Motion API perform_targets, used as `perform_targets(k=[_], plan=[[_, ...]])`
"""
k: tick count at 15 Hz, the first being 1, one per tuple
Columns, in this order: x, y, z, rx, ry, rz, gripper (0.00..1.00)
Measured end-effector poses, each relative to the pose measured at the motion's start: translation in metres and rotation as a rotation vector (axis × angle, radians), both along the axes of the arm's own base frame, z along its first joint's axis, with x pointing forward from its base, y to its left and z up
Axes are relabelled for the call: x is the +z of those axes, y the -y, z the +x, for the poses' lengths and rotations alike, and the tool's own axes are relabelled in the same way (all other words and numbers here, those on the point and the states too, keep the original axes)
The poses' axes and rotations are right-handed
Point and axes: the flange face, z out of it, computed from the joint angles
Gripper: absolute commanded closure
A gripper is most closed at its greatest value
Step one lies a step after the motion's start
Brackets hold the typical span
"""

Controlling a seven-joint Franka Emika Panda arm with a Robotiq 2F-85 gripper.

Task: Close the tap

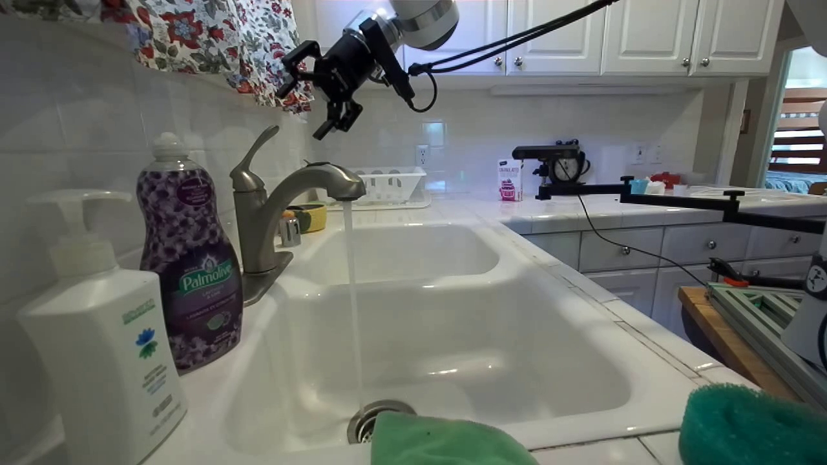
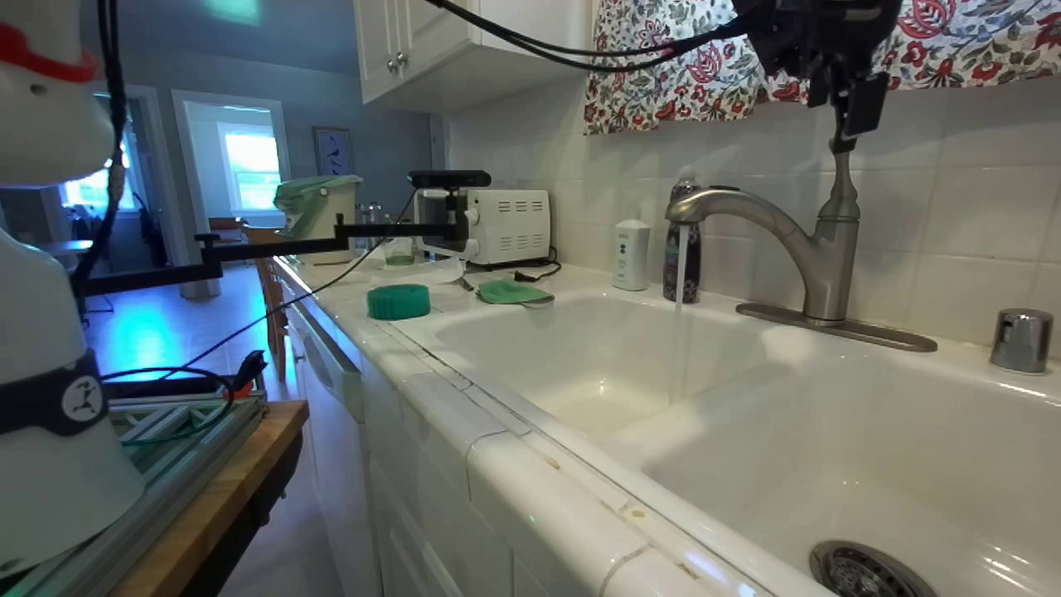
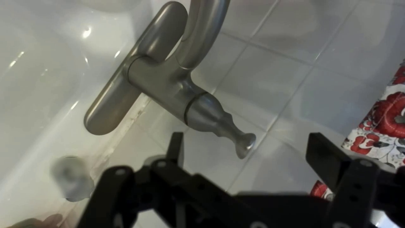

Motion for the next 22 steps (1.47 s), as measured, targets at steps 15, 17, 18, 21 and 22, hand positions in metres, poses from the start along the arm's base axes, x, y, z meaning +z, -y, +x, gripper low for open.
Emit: perform_targets(k=[15,17,18,21,22], plan=[[-0.017,0.000,0.031,-0.015,0.041,0.008,0.00],[-0.022,0.000,0.031,-0.015,0.035,0.005,0.00],[-0.025,0.001,0.032,-0.014,0.031,0.002,0.00],[-0.031,0.002,0.033,-0.011,0.022,-0.010,0.00],[-0.033,0.002,0.033,-0.011,0.019,-0.011,0.00]])
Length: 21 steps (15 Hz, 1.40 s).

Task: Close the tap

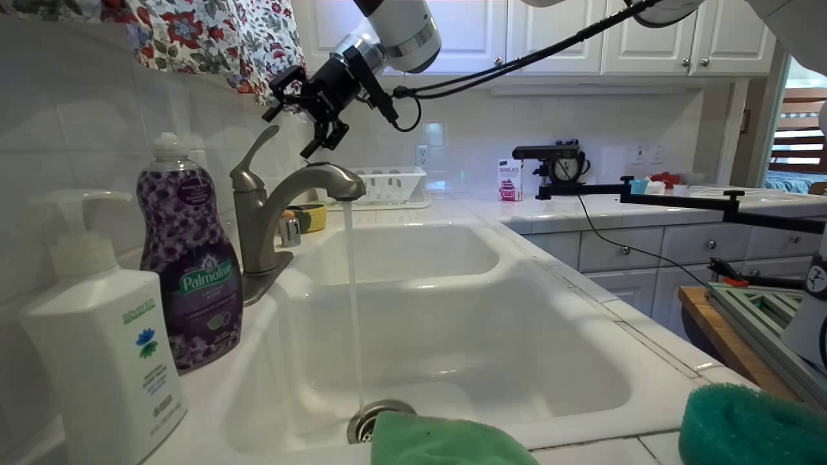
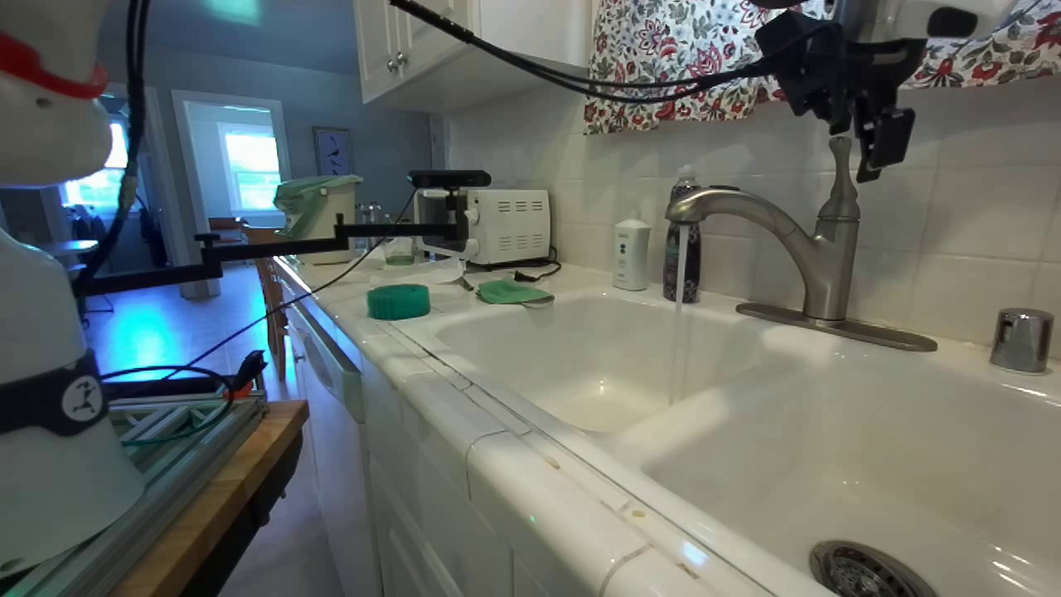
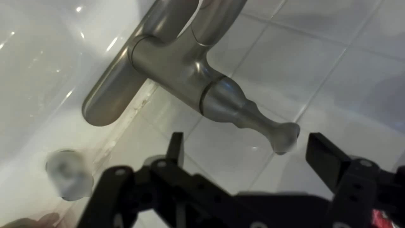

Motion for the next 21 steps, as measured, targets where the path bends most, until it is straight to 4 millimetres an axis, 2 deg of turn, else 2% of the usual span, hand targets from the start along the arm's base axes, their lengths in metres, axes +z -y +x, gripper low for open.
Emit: perform_targets(k=[14,21], plan=[[-0.005,0.002,-0.001,-0.006,-0.032,0.000,0.00],[-0.021,0.008,-0.002,-0.015,-0.112,0.003,0.00]])
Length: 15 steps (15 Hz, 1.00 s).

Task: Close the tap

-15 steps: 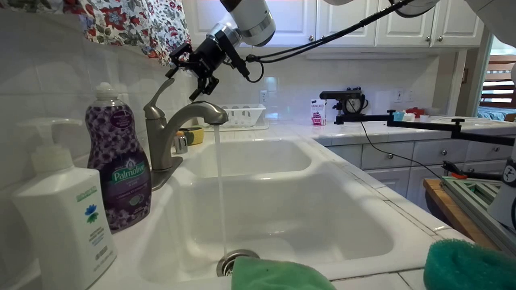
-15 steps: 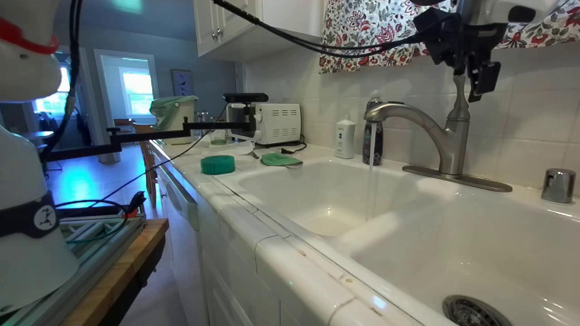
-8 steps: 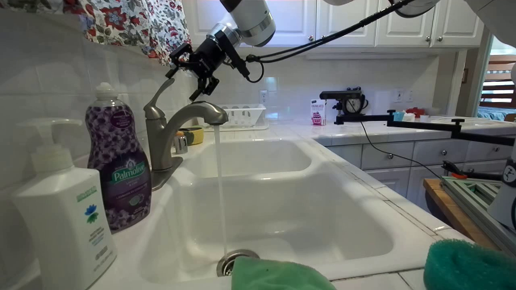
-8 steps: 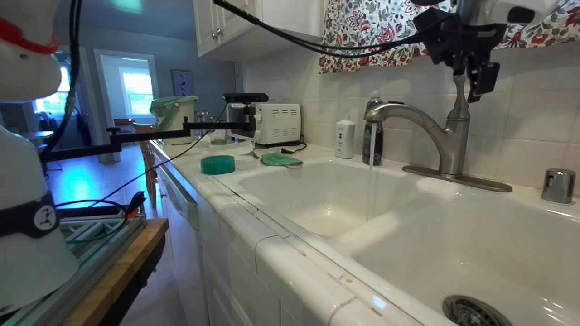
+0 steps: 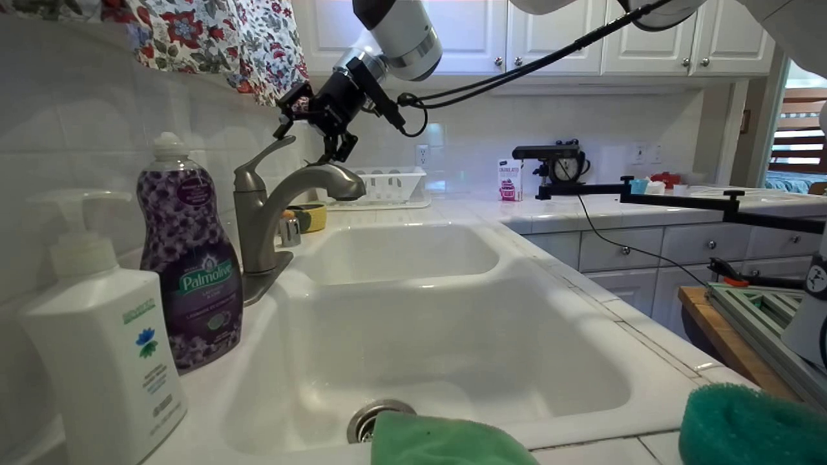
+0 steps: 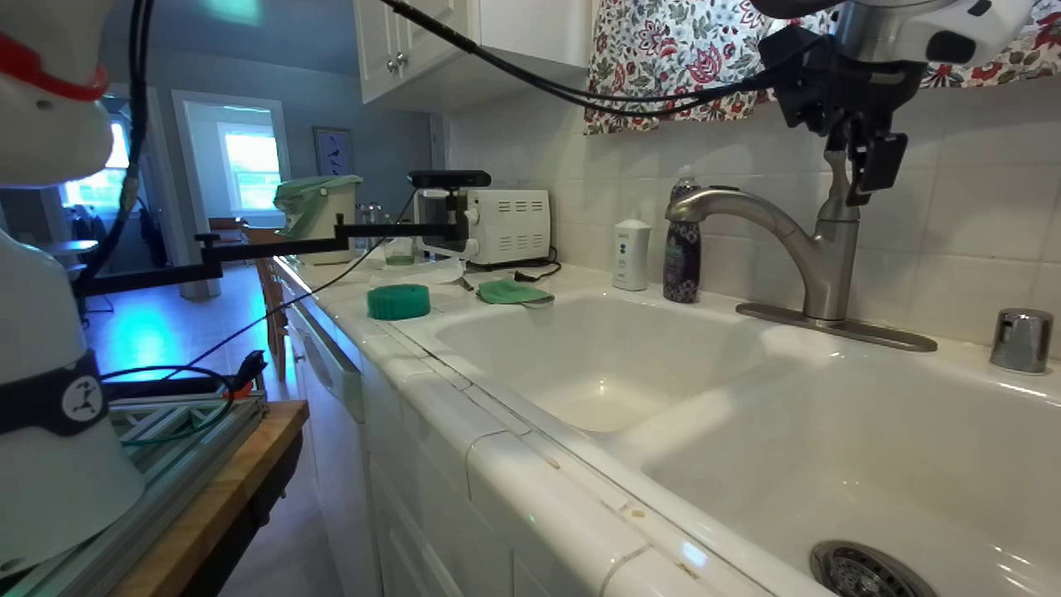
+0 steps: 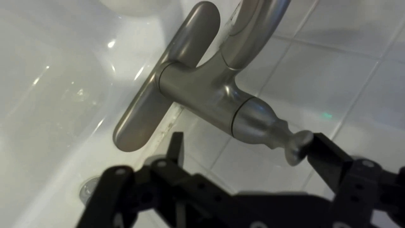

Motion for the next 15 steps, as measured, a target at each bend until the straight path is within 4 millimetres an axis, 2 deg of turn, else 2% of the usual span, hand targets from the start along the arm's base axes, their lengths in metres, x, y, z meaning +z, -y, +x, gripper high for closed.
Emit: perform_targets(k=[9,11,15], plan=[[0.001,-0.001,0.000,-0.013,-0.011,0.011,0.00],[0.012,-0.005,0.000,-0.006,0.006,0.010,0.00],[0.050,-0.015,-0.005,0.023,0.047,-0.003,0.00]])
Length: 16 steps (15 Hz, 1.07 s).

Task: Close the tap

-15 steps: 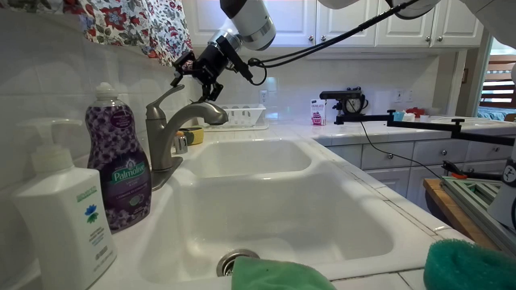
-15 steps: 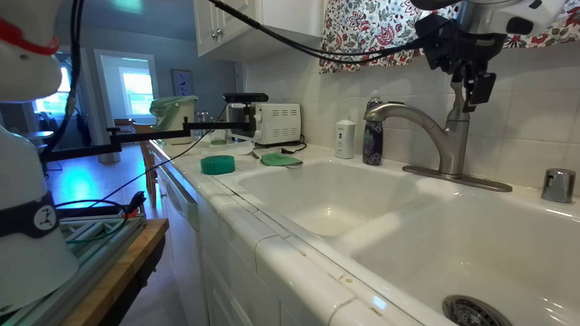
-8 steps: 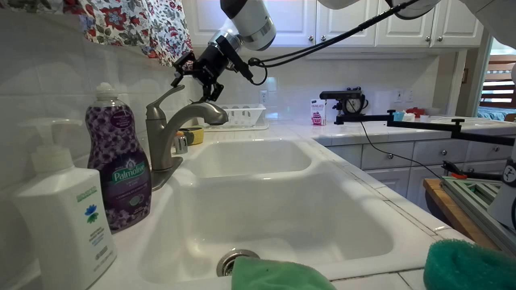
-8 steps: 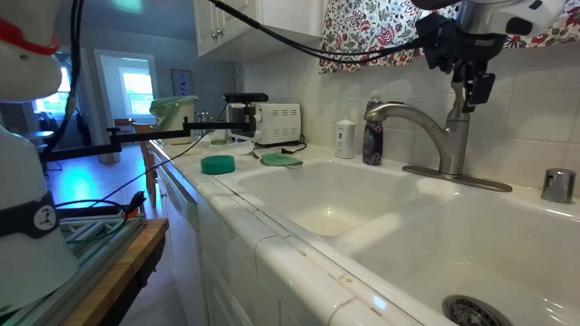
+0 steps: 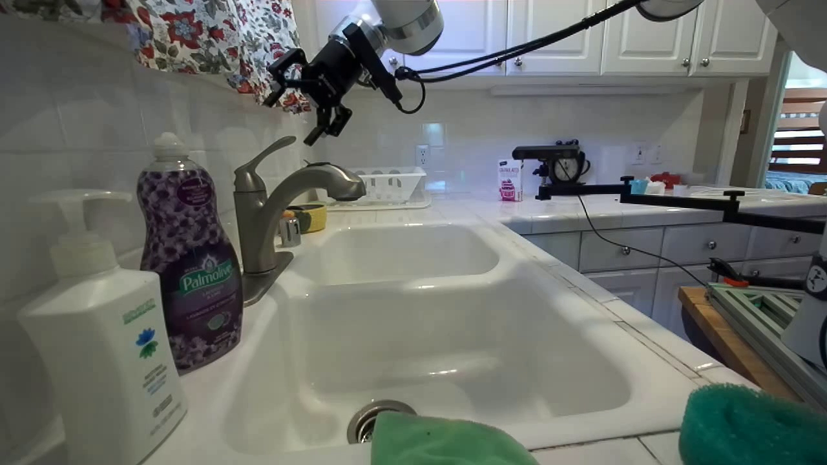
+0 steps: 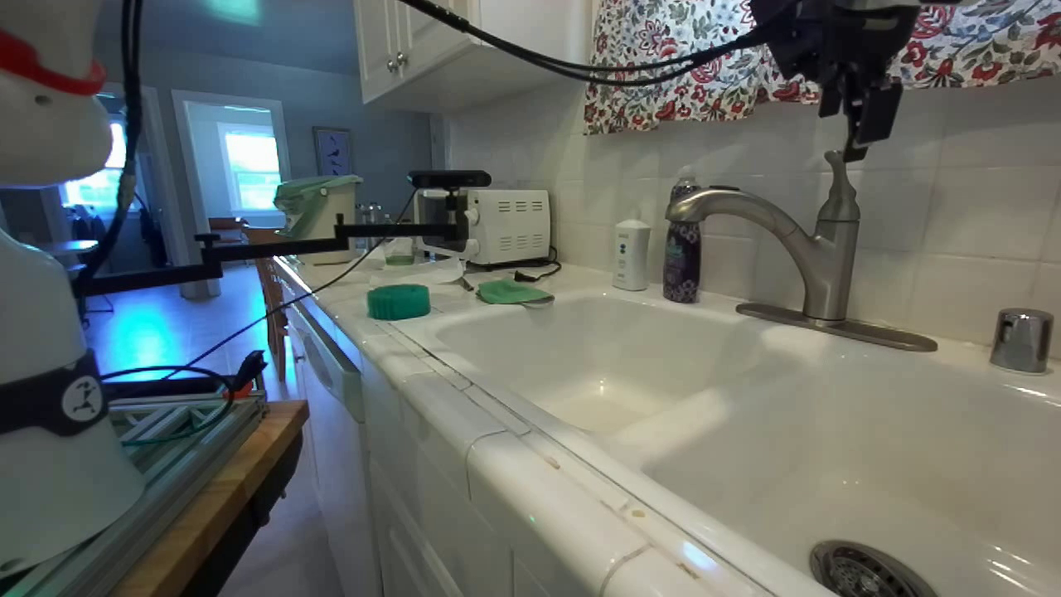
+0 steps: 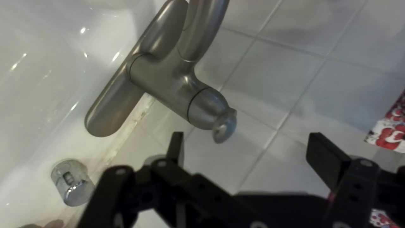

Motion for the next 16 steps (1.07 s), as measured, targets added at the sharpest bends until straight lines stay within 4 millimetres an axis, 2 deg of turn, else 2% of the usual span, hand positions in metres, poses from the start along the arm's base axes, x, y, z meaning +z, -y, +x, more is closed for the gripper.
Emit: perform_targets(k=[6,13,16], plan=[[0.044,-0.001,-0.026,0.092,-0.071,-0.117,0.00],[0.101,-0.011,-0.079,0.274,-0.201,-0.301,0.00],[0.117,-0.019,-0.095,0.345,-0.200,-0.378,0.00]])
